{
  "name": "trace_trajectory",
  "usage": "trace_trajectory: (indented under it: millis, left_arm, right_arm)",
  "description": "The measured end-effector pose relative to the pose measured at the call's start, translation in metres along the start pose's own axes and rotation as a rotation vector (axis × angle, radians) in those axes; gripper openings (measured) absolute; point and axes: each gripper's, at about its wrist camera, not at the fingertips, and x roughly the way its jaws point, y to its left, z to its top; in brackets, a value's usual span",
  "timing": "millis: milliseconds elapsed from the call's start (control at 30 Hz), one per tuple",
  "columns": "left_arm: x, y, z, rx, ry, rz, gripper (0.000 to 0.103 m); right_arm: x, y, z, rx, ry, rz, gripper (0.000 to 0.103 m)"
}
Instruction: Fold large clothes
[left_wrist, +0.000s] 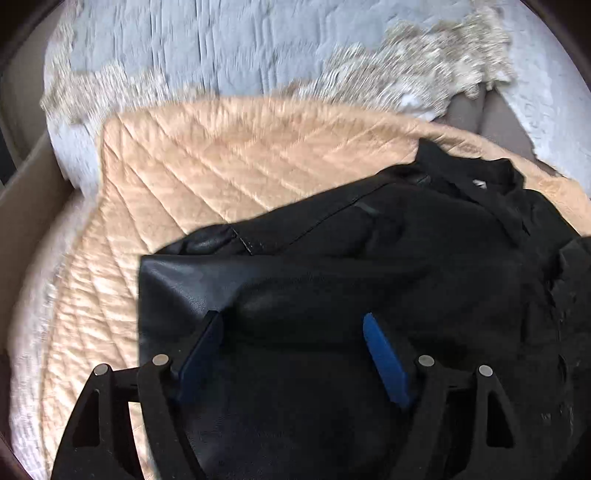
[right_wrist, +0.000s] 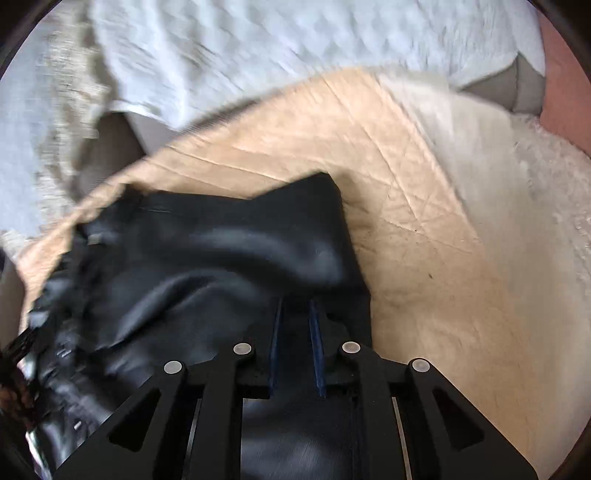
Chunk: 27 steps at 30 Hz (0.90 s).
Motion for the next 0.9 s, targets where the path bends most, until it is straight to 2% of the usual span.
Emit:
trace_trajectory:
  millis: [100, 167, 233, 300, 367, 433, 500, 633, 700, 767, 900]
  left_arm:
    - [-0.049, 0.008, -0.019, -0.021, -0.078, -0.092, 0.079]
    - [-0.069, 0.013, -0.036, -0.023, -0.110, -0.111, 0.079]
    - [-0.067, 0.019, -0.056, -0.031, -0.090, -0.114, 0.080]
    - [-0.041, 0.020, -0.066, -0.053, 0.006, -0.104, 0.080]
    - [-0.039, 0.017, -0.071, -0.045, -0.005, -0.080, 0.080]
    - [-0.055, 0.011, -0.069, -0.051, -0.003, -0.076, 0.079]
    - [-0.081, 0.010, -0.077, -0.071, -0.031, -0.133, 0.079]
    - [-0.136, 0.008, -0.106, -0.056, -0.104, -0.182, 0.079]
    - [-0.158, 0.011, -0.124, -0.053, -0.121, -0.194, 0.079]
    - [-0.172, 0.010, -0.144, -0.044, -0.126, -0.188, 0.079]
    - [-0.181, 0.011, -0.167, -0.043, -0.109, -0.173, 0.079]
  right_arm:
    - [-0.044, 0.010, -0.036, -0.057, -0.049, 0.030, 0.016]
    - [-0.054, 0.004, -0.066, -0.051, -0.032, 0.013, 0.016]
    - [-0.042, -0.002, -0.085, -0.054, 0.028, -0.021, 0.016]
    - [-0.038, -0.008, -0.091, -0.034, 0.023, -0.012, 0.016]
    - [-0.048, -0.003, -0.088, -0.010, 0.022, -0.033, 0.016]
    - [-0.064, 0.008, -0.090, -0.025, -0.008, -0.031, 0.021]
    - [-0.085, 0.018, -0.100, -0.032, -0.028, -0.002, 0.026]
    - [-0.120, 0.037, -0.137, -0.064, -0.064, 0.049, 0.043]
    - [-0.131, 0.047, -0.156, -0.075, -0.072, 0.082, 0.043]
    - [-0.137, 0.059, -0.177, -0.105, -0.067, 0.065, 0.043]
    - [-0.142, 0.073, -0.205, -0.130, -0.052, 0.079, 0.044]
